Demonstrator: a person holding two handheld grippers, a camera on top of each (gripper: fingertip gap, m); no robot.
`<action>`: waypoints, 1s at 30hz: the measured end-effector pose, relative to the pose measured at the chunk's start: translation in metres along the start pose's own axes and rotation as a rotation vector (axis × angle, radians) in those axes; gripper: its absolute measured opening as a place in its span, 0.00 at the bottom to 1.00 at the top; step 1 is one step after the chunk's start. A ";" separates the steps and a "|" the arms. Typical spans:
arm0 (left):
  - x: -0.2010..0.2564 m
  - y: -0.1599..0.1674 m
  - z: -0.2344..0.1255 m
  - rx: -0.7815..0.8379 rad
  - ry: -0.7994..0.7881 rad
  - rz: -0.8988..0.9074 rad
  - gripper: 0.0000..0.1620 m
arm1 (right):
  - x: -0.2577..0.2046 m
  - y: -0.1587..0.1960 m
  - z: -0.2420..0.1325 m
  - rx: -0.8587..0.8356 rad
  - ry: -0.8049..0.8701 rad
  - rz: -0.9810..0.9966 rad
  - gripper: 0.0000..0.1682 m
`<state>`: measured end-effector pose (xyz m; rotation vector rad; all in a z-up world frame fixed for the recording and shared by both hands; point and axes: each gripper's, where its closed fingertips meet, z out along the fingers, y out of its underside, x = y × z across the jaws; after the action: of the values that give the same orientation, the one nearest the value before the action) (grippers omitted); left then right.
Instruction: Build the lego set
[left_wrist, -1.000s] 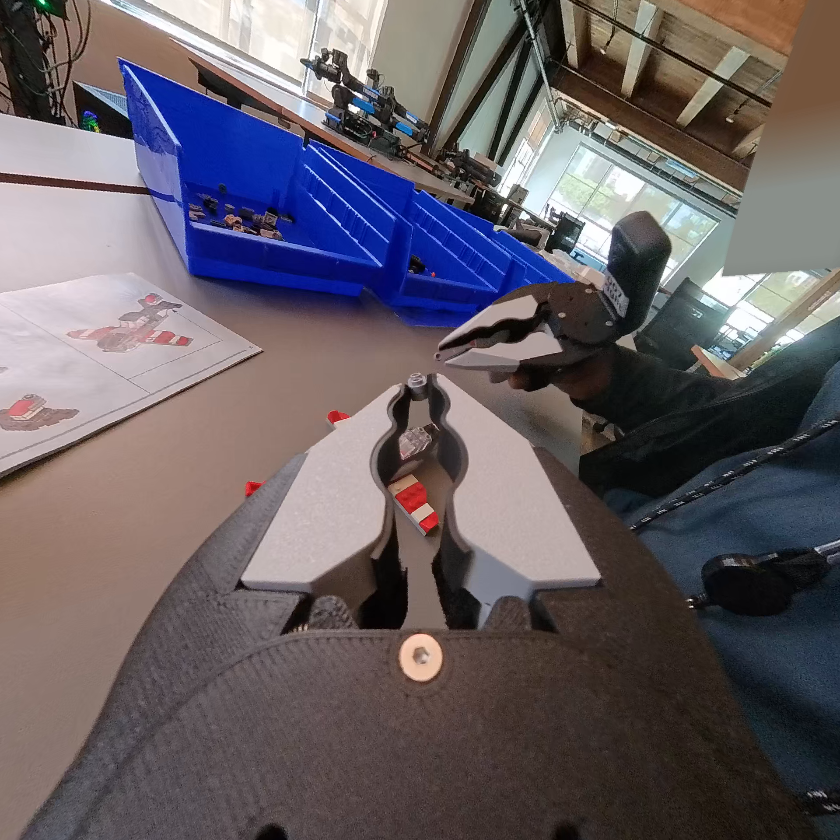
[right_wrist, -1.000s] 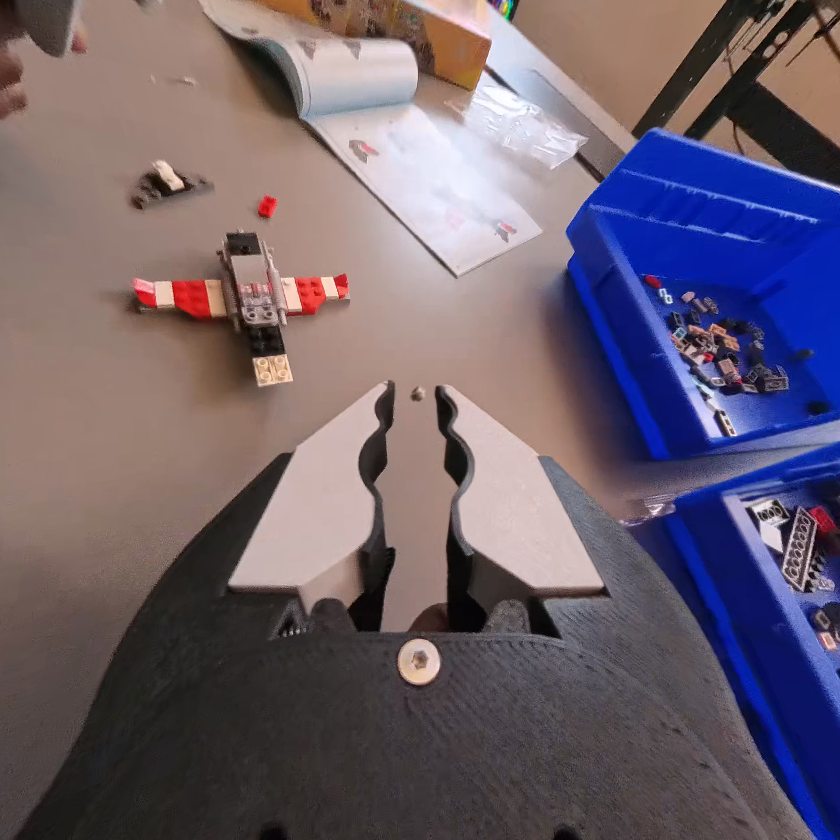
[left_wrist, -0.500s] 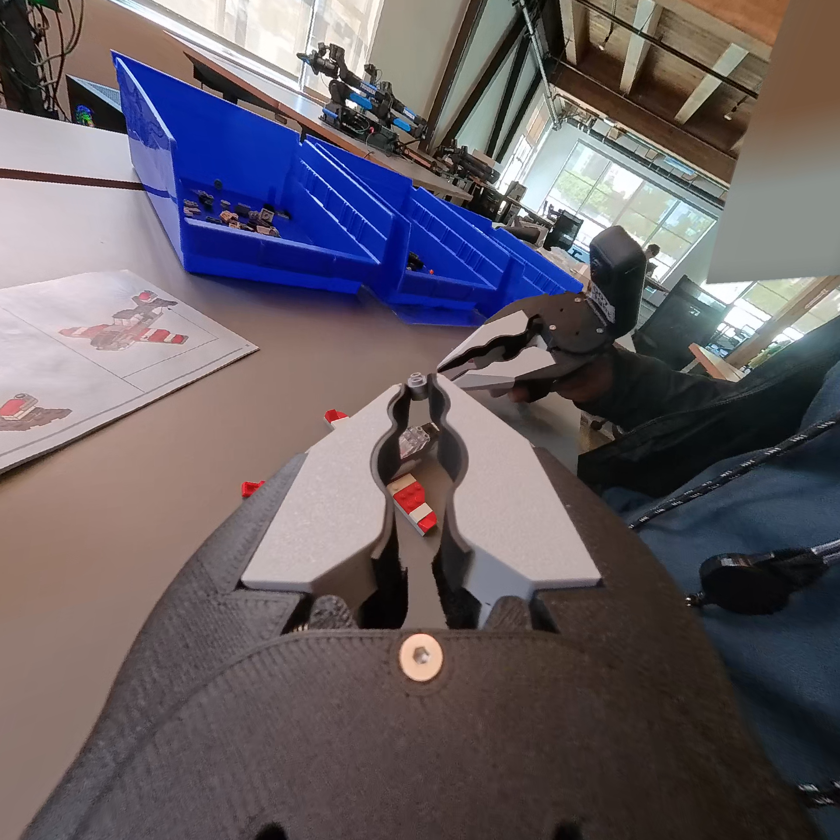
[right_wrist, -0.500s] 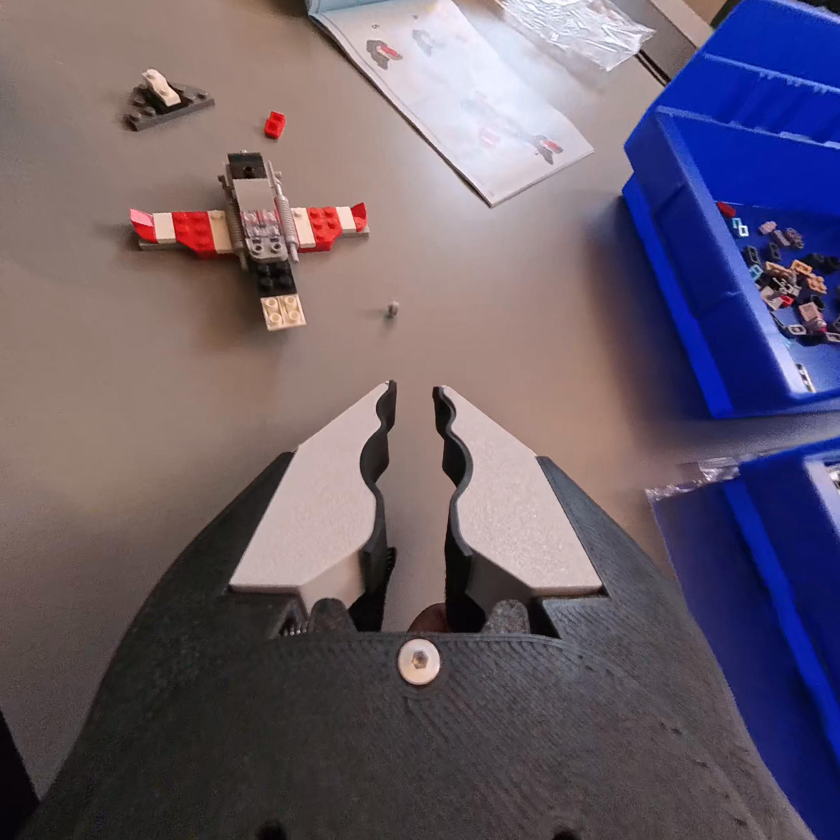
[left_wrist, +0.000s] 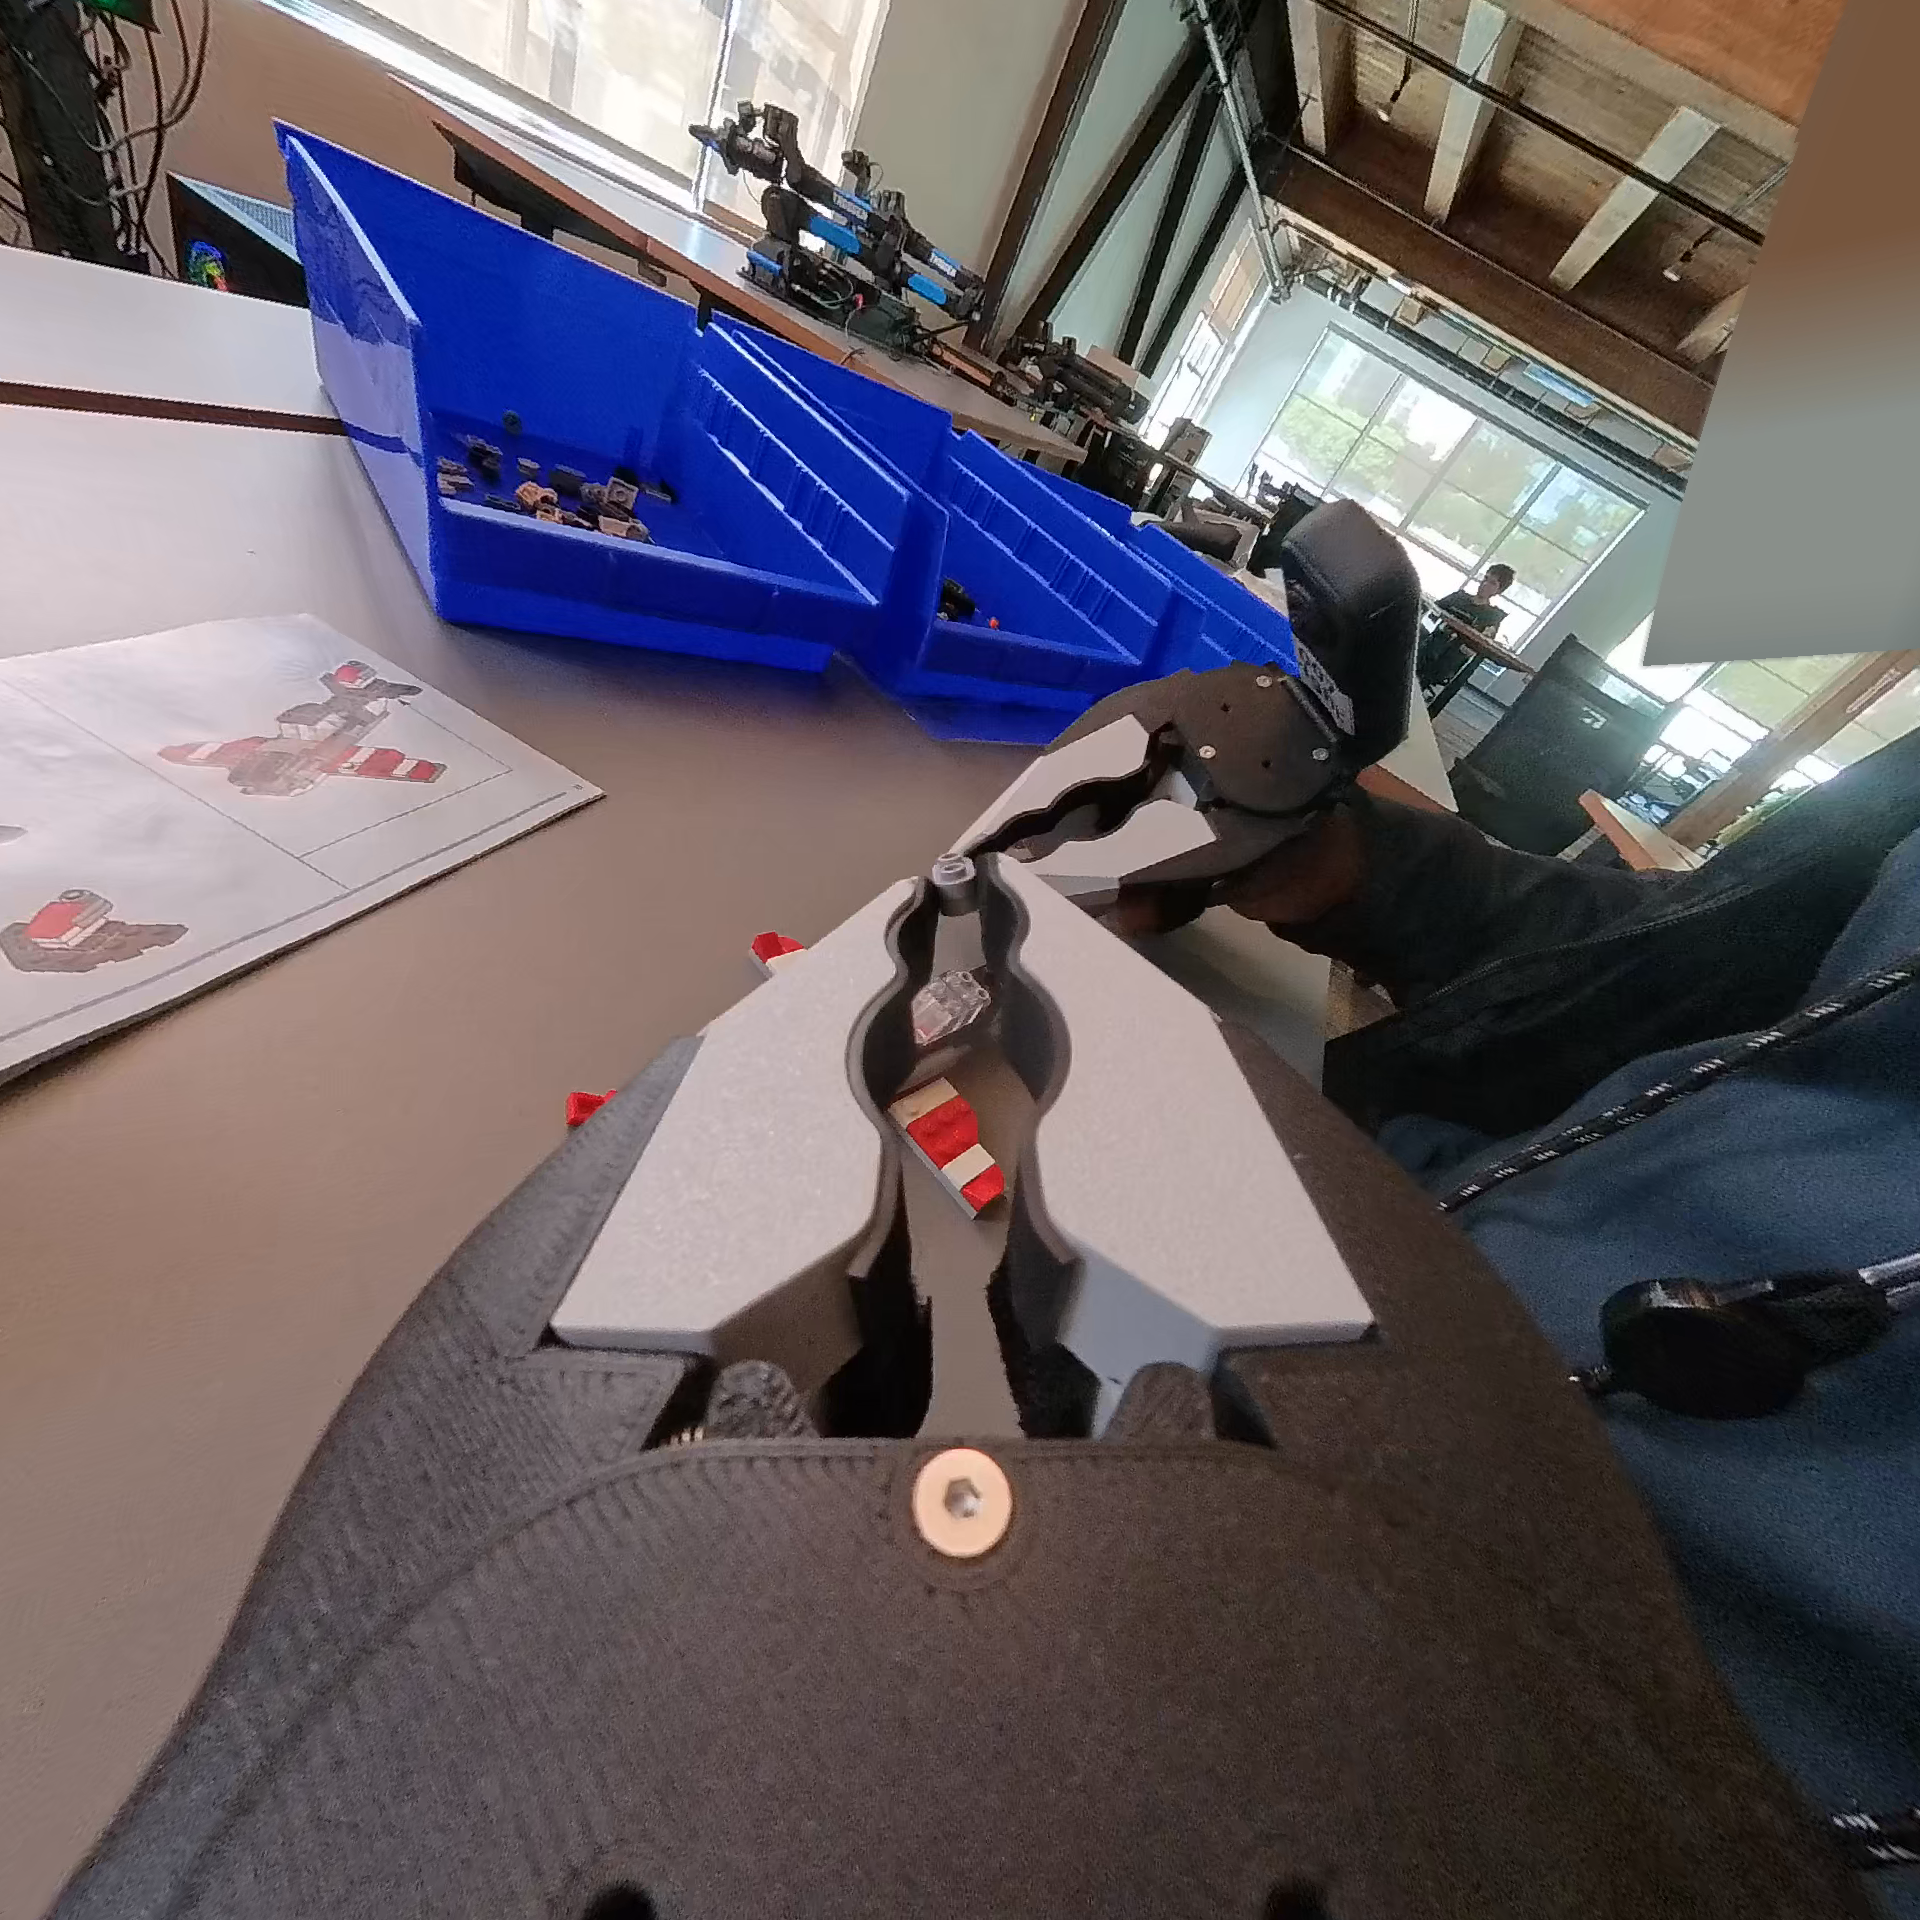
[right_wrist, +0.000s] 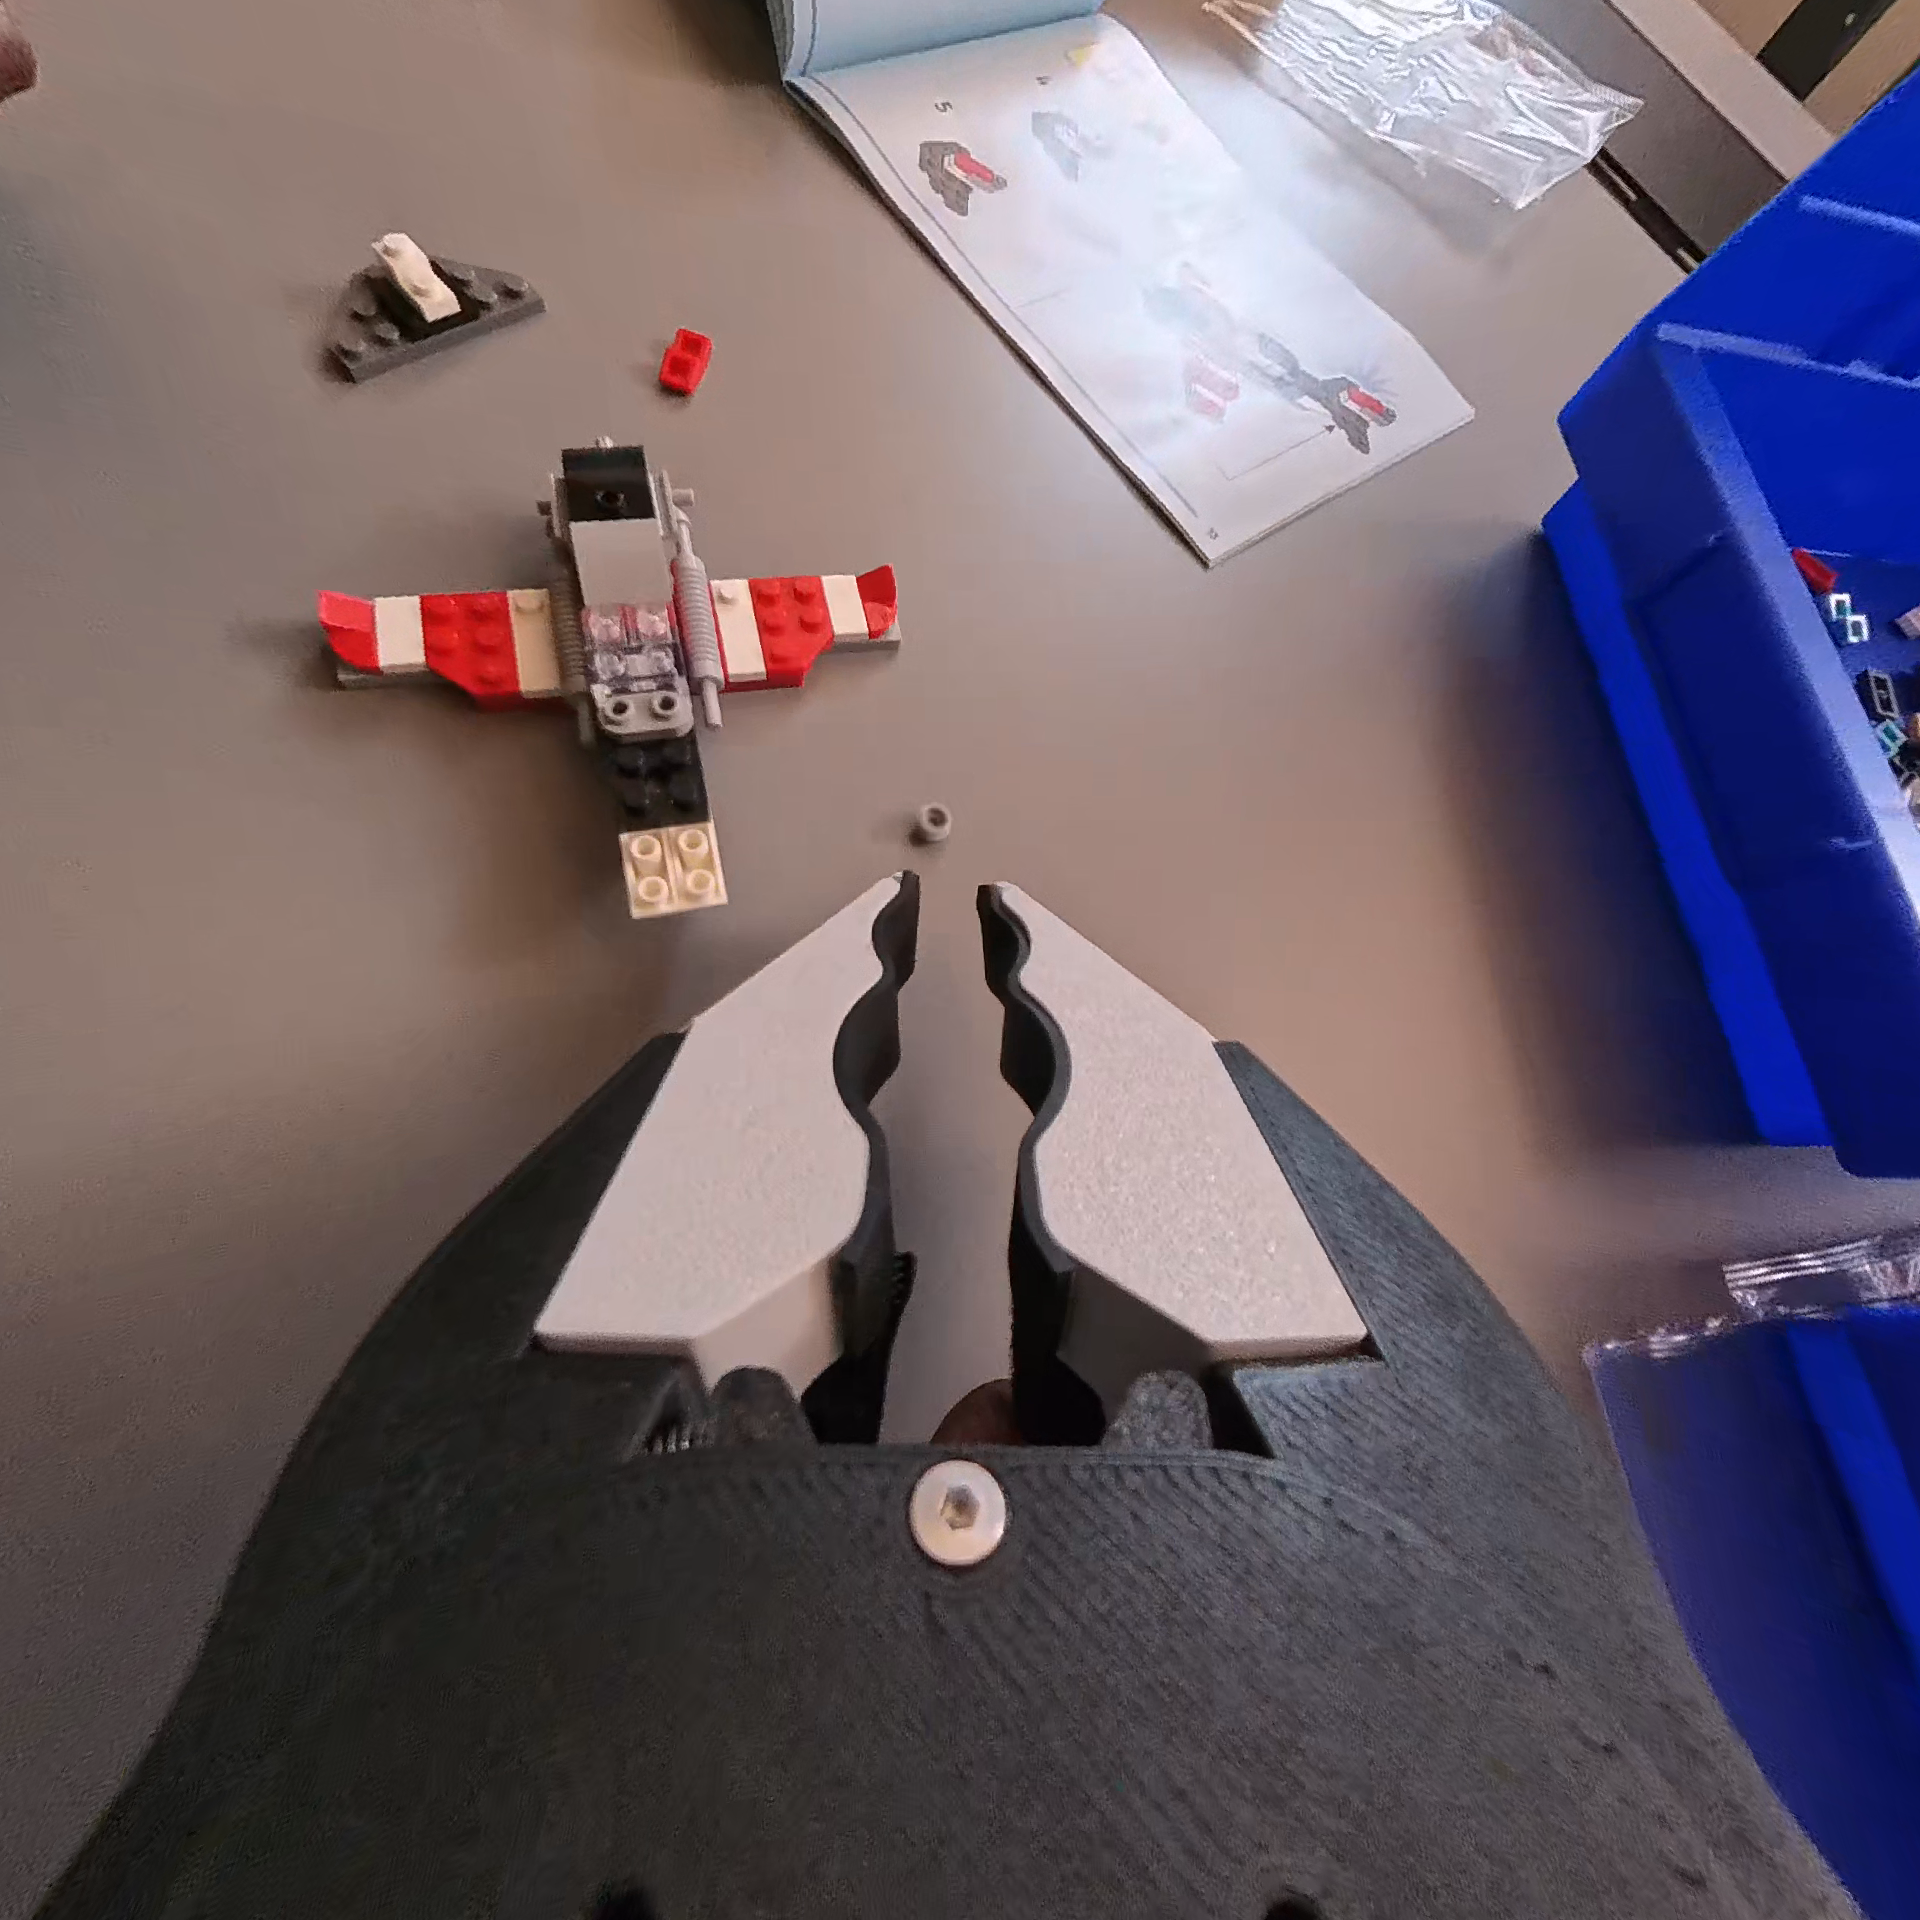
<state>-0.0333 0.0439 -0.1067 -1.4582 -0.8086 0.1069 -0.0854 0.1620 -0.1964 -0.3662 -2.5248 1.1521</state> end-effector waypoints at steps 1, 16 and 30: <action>0.000 0.000 0.000 0.001 -0.001 -0.001 0.05 | 0.000 0.000 0.002 -0.003 -0.001 -0.003 0.07; -0.001 -0.001 -0.002 0.003 -0.003 -0.001 0.05 | -0.005 -0.003 0.026 -0.078 -0.040 -0.075 0.06; 0.000 0.000 0.000 0.000 0.003 -0.002 0.05 | 0.025 -0.015 -0.024 0.114 0.080 -0.009 0.13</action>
<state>-0.0331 0.0438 -0.1065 -1.4573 -0.8082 0.1030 -0.0999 0.1774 -0.1654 -0.3640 -2.3775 1.2460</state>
